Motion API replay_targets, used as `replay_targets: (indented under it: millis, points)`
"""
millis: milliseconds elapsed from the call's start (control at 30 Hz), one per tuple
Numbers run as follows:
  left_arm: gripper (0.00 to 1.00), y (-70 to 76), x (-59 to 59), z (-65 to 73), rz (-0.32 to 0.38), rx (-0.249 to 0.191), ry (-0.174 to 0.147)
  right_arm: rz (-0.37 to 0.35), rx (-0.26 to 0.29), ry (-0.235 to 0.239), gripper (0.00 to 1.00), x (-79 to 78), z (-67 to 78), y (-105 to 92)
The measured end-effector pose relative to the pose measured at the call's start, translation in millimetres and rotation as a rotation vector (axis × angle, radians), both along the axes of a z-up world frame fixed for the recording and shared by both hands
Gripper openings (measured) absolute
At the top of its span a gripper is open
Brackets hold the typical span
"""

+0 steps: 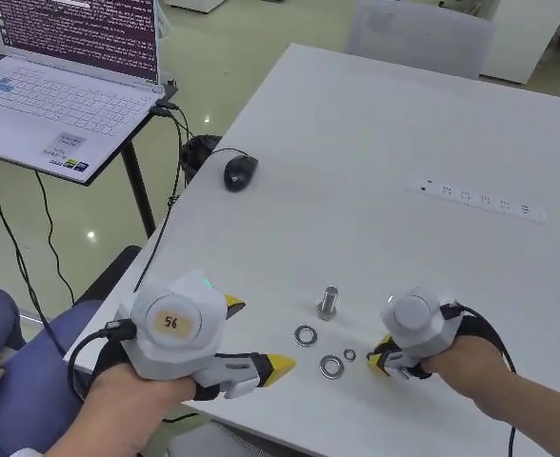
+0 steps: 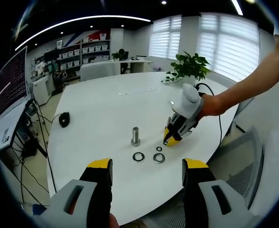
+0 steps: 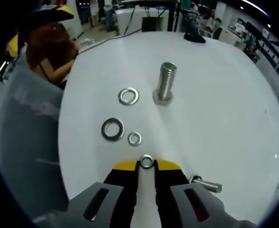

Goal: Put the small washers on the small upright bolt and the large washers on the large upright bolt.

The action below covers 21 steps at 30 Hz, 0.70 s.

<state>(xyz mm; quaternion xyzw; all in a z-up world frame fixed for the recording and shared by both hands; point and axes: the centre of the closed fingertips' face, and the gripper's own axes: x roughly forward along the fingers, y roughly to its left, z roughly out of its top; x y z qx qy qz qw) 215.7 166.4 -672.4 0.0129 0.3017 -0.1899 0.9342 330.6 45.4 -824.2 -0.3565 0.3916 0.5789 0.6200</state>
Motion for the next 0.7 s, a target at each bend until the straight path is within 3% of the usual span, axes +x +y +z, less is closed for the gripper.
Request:
replay_targets:
  millis: [200,700]
  points:
    - [0.59,2.7,-0.2,-0.9,0.003,0.000,0.002,-0.046,0.026,0.028,0.14,-2.7,0.5,0.0]
    - [0.58,2.1,0.8,-1.4,0.002,-0.001,0.004,-0.079,0.048,0.024,0.14,-1.2,4.4,-1.9]
